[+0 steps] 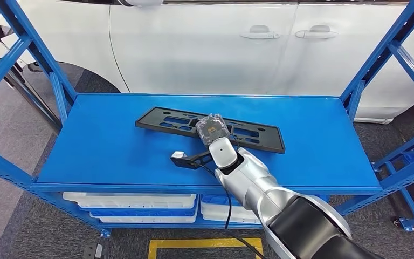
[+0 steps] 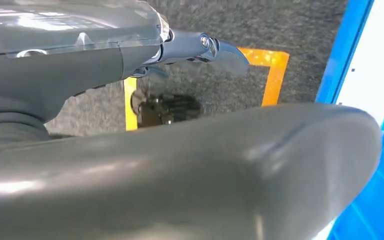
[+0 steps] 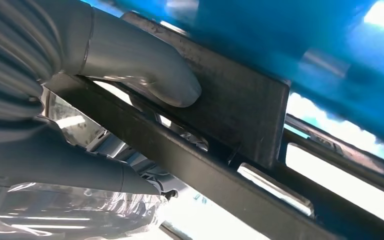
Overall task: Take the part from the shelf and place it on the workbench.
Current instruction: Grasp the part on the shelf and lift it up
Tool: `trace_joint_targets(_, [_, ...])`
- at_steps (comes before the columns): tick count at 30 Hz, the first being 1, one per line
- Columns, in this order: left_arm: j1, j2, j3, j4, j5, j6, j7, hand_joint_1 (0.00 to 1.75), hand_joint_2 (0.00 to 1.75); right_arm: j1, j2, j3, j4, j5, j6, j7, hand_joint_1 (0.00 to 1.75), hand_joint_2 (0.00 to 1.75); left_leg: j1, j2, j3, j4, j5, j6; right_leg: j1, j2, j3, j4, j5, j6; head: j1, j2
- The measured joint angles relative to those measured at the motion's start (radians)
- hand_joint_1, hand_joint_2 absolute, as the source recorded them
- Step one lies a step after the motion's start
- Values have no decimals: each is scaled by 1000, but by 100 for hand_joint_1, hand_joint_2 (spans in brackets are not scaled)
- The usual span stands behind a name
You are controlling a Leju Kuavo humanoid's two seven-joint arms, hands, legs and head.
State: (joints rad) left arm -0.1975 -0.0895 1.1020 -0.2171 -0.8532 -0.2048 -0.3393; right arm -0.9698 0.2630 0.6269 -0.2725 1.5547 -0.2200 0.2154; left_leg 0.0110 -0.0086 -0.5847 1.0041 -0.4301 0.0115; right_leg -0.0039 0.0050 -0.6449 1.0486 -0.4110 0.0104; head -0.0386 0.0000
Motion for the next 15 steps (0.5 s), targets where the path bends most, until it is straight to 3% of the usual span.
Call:
trace_joint_targets(1, [-1, 0, -3, 0, -7, 5, 1, 0, 0, -1, 0, -1, -1, 1, -1, 0, 175, 175, -1, 0, 0, 1, -3, -4, 2, 0, 15, -33, 7, -4, 0, 0])
trace_joint_targets(5, [-3, 0, -11, 0, -22, 12, 13, 0, 0, -4, 1, -10, -6, -1, -13, -8, 175, 175, 0, 2, -2, 13, -18, -26, 3, 2, 24, -50, 6, -24, 0, 0])
trace_joint_targets(7, [-5, 0, -15, 0, -22, 7, 13, 0, 0, -6, 3, -21, -11, -19, -39, -23, 175, 175, 2, 3, -39, 96, -66, -34, 0, 1, 32, -57, 6, -33, 0, 0])
trace_joint_targets(9, [-5, 0, -17, 0, -14, 2, 0, 0, 0, -8, 3, -47, -21, -79, -100, -70, 175, 175, 2, 3, -110, 236, -125, -39, 2, 0, 34, -56, 3, -39, 0, 0])
trace_joint_targets(10, [-5, 0, -17, 0, -7, 2, -6, 0, 0, -8, 3, -69, -28, -126, -138, -111, 175, 175, 3, 3, -138, 284, -136, -40, 3, 1, 35, -55, 1, -40, 0, 0])
trace_joint_targets(11, [-5, 0, -17, 0, -2, 1, -10, 0, 0, -8, 4, -94, -38, -180, -175, -159, 175, 175, 3, 3, -151, 300, -129, -40, 4, 1, 37, -53, -2, -40, 0, 0])
trace_joint_targets(12, [-4, 0, -17, 0, 2, 1, -11, 0, 0, -9, 5, -125, -52, -238, -209, -213, 175, 175, 3, 3, -142, 271, -100, -39, 4, 2, 40, -51, -6, -39, 0, 0])
trace_joint_targets(15, [-4, 3, -14, 0, 19, -3, -17, 0, 0, 1, 13, -232, -148, -493, -245, -446, 175, 175, 1, 5, -49, 67, 3, -30, 7, 3, 49, -41, -20, -31, 0, 0])
